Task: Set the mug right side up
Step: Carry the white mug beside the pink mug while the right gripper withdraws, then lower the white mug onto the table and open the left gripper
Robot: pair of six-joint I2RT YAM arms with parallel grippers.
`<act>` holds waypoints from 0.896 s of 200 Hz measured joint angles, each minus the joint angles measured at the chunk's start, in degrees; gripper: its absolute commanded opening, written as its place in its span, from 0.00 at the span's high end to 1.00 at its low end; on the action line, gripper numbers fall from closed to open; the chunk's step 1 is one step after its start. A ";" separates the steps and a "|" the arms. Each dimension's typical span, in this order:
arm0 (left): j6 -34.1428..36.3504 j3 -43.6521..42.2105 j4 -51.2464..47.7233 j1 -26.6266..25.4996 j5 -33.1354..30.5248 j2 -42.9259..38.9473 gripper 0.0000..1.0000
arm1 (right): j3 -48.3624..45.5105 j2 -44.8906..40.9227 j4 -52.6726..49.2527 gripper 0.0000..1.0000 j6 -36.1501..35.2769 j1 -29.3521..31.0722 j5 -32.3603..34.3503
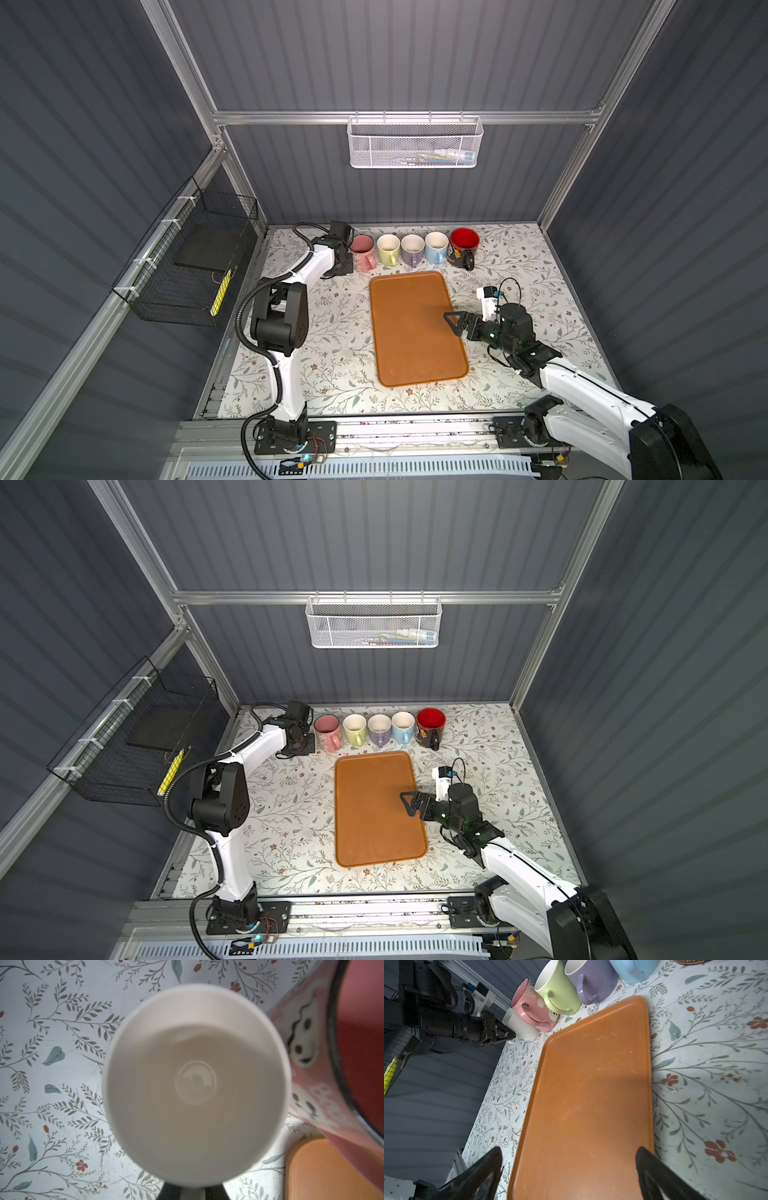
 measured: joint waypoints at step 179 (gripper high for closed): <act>0.52 0.81 1.68 0.11 -0.04 0.92 0.64 | -0.44 -1.11 0.81 0.01 0.66 -0.74 -2.97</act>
